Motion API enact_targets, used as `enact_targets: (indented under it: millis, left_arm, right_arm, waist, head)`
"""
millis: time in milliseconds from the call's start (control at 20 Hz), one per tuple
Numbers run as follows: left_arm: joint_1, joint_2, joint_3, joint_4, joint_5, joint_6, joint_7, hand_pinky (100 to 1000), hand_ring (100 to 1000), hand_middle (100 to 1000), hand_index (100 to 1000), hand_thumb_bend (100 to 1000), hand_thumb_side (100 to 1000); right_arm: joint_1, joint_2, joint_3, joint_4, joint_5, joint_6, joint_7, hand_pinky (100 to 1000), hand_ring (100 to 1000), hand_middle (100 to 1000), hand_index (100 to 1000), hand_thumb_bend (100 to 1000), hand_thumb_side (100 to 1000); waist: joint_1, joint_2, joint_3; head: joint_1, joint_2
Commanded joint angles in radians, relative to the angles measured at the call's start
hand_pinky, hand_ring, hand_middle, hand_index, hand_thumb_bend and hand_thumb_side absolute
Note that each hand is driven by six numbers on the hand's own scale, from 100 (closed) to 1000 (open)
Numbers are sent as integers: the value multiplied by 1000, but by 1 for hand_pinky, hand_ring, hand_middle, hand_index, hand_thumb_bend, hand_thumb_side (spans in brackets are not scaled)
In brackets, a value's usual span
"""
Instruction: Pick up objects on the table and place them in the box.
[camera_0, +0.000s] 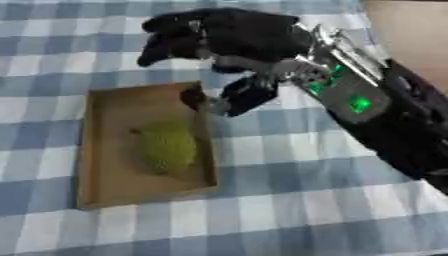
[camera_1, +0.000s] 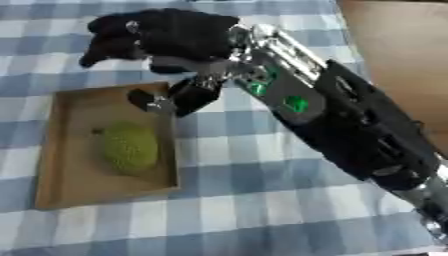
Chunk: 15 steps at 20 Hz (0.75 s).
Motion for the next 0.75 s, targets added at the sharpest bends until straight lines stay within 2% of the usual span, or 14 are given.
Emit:
enact_targets:
  millis: [50,250,350,400,450,600,750]
  left_arm:
    - [1,16,20,-15,-7,-9,17,614,625,654,819,154,500]
    - [3,16,25,-15,-14,-10,26,614,625,654,819,155,496]
    - [2,16,24,-15,-16,-10,29,615,625,654,819,156,495]
    - [0,15,25,-15,-16,-10,30,615,626,654,819,160,491]
    - [-2,12,27,-15,-15,-10,32,616,626,654,819,161,493]
    - [-10,3,28,-15,-12,-9,34,616,626,654,819,162,494]
    - [-16,-2,30,-15,-9,-10,35,617,628,654,819,168,487]
  right_arm:
    - [11,-82,-158,-64,-120,76,-130,883,974,782,916,100,100]
    - [54,-142,-312,-131,-241,145,-301,882,952,772,903,100,100]
    - [68,-157,-344,-148,-286,155,-369,882,949,771,900,100,100]
    - [76,-161,-375,-151,-311,146,-420,878,935,758,877,100,149]
    - [95,-170,-407,-152,-343,123,-487,875,925,748,863,100,244]
    - [163,-190,-460,-153,-391,44,-626,877,912,748,851,100,307]
    - [232,-179,-491,-153,-378,-11,-690,888,916,753,831,100,385]
  waist:
    - [6,-23,-3]
    - [8,-23,-10]
    - [8,-23,-11]
    - [9,-23,-13]
    - [10,-22,-15]
    - [12,-19,-17]
    - [14,-18,-19]
  head:
    - [15,-14]
    - [34,-15]
    - [39,-15]
    - [47,-14]
    - [56,-15]
    - [82,-17]
    - [101,-18]
